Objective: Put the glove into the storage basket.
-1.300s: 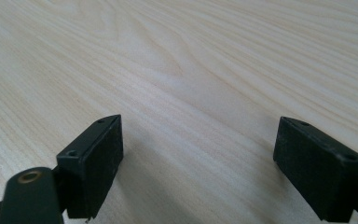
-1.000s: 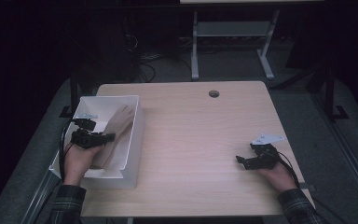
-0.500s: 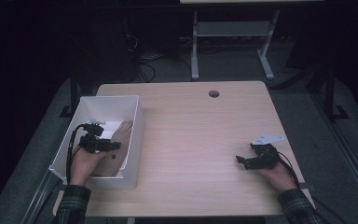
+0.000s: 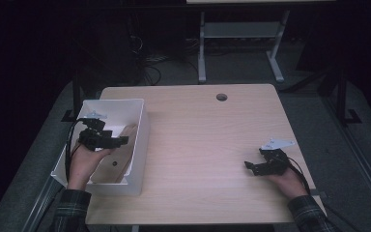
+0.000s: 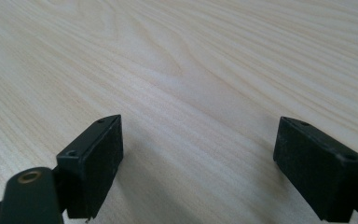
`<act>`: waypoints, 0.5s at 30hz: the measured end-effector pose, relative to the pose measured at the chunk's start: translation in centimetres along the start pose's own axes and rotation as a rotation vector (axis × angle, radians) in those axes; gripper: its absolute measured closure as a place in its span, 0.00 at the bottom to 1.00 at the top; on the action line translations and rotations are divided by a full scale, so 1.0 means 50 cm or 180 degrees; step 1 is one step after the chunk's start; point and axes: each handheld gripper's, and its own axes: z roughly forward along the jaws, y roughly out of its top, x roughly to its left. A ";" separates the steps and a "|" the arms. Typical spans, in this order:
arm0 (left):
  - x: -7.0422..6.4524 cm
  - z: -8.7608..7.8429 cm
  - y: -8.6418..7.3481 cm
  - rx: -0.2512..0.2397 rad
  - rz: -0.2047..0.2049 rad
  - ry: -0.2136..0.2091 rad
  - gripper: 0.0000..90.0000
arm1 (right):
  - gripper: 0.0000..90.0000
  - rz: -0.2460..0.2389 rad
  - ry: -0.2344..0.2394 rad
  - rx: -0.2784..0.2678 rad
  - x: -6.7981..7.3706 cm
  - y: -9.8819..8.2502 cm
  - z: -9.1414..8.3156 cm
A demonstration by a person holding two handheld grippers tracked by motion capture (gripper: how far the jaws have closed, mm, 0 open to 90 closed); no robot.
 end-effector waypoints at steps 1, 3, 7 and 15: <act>-0.010 -0.005 0.008 -0.0029 0.0024 -0.0026 0.25 | 0.17 -0.0001 0.0000 0.0001 0.000 0.000 0.000; -0.031 -0.013 0.024 -0.0098 0.0090 -0.0077 0.25 | 0.17 -0.0004 0.0001 0.0006 0.000 0.000 0.000; -0.075 -0.019 0.054 -0.0191 0.0250 -0.0225 0.25 | 0.17 -0.0001 0.0001 0.0005 0.000 0.000 0.000; -0.169 -0.005 0.096 -0.0253 0.0472 -0.0530 0.25 | 0.17 -0.0002 0.0001 0.0005 0.000 0.000 0.000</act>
